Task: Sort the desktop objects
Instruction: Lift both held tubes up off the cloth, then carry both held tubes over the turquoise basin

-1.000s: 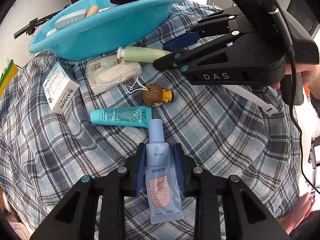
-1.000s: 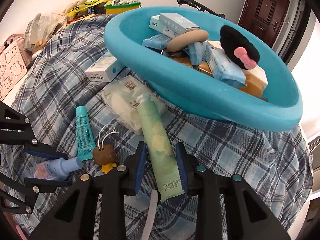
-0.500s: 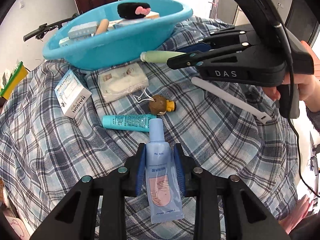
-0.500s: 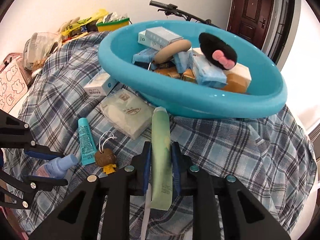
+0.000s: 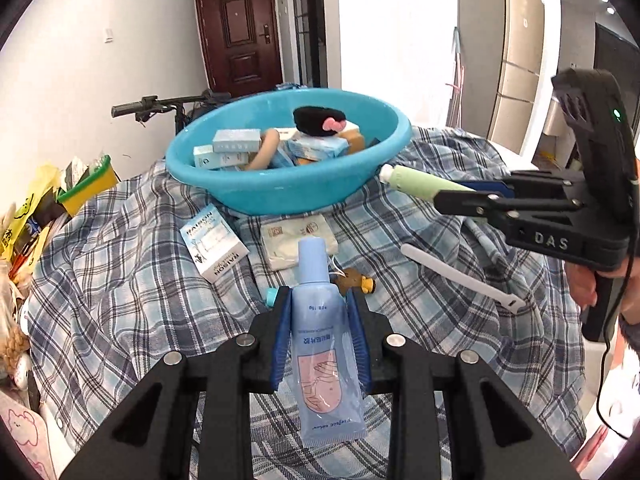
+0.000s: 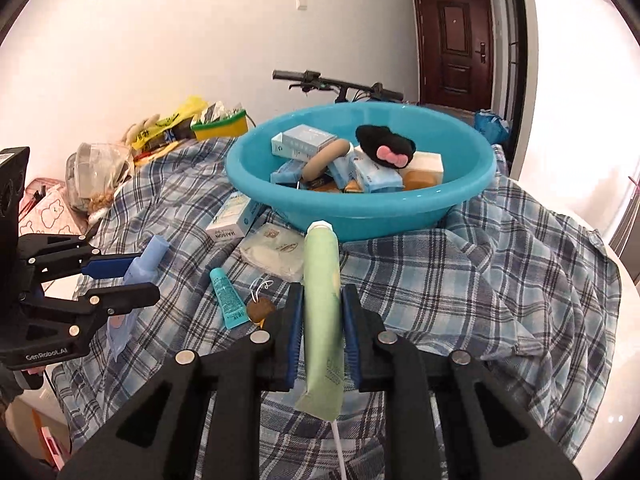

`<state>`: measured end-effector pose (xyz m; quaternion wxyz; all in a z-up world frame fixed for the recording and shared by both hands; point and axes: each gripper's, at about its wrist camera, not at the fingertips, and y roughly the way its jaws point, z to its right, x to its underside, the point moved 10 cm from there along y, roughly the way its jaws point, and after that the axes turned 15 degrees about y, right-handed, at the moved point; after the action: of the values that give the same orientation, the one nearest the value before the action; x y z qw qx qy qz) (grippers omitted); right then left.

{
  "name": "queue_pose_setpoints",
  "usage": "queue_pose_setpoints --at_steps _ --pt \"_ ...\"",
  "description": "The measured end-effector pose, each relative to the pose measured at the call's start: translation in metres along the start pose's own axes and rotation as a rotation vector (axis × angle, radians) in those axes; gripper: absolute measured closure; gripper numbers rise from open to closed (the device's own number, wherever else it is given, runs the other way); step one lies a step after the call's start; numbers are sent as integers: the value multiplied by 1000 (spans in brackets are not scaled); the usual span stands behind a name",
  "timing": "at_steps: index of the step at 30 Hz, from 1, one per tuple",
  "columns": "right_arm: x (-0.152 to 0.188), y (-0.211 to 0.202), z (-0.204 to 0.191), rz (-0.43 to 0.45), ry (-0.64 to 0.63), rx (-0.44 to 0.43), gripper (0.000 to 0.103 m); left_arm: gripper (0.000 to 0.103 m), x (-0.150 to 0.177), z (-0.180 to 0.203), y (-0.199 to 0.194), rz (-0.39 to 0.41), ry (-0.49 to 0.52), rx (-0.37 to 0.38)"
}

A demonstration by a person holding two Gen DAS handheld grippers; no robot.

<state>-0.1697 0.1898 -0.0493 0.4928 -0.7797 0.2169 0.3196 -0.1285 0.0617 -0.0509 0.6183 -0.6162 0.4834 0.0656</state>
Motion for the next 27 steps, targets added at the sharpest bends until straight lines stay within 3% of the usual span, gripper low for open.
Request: queue_pose_setpoints --at_steps 5,9,12,17,27 --pt "-9 -35 -9 162 35 24 85 73 -16 -22 -25 147 -43 -173" --pt "-26 -79 -16 408 63 91 85 73 -30 -37 -49 274 -113 -280" --pt "-37 -98 -24 507 60 125 85 73 -42 -44 -67 362 -158 -331" --pt "-51 -114 -36 572 24 163 85 73 -61 -47 -93 455 -135 -386" --pt "-56 -123 -49 567 21 108 85 73 -66 -48 -99 454 -118 -376"
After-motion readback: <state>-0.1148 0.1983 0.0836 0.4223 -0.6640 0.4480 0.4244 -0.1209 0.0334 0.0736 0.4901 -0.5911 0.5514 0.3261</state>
